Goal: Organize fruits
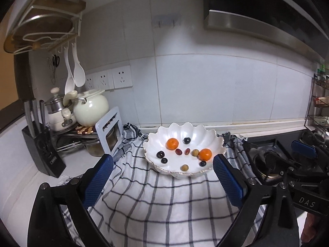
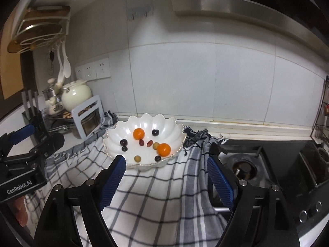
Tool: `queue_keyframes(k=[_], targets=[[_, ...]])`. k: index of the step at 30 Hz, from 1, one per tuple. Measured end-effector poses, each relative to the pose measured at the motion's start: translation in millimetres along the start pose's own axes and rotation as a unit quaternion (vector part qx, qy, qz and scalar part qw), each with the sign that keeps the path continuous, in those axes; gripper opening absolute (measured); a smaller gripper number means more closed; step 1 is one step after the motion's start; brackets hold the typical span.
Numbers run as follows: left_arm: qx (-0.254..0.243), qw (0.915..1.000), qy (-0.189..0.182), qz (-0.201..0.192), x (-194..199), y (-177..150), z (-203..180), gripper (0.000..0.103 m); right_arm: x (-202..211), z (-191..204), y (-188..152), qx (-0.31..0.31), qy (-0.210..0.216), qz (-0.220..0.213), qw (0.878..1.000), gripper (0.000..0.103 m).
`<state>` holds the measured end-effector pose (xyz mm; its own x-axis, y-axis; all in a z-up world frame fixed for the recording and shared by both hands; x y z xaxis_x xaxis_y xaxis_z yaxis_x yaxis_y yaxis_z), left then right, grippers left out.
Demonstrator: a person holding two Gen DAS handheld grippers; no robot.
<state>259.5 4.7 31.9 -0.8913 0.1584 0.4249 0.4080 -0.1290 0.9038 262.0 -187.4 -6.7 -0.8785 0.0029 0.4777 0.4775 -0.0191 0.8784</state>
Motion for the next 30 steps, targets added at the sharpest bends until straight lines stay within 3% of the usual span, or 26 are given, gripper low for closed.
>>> queue_keyframes(k=[16,30], targets=[[0.008,1.0,0.0,-0.004,92.4,-48.1,-21.3,0.103,94.5,-14.3,-46.3,0.008,-0.002,-0.02,1.0,0.082],[0.004,0.9999,-0.01,-0.01,134.8,-68.3,-31.9,0.103,138.8,-20.7,-71.9,0.005,-0.001,-0.02,1.0,0.082]])
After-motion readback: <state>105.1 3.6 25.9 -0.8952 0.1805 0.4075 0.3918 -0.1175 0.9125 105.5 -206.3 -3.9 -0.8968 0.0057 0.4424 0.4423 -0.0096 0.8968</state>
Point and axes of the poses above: each gripper's, at about its wrist camera, not at the fingertips, and x roughly against the way its jaws point, z to its left, y to its top, the point moved 2 cm from there along -x, roughly the way its jaws point, and after that the axes turned 9 degrees about -y, right-handed, at the moved point
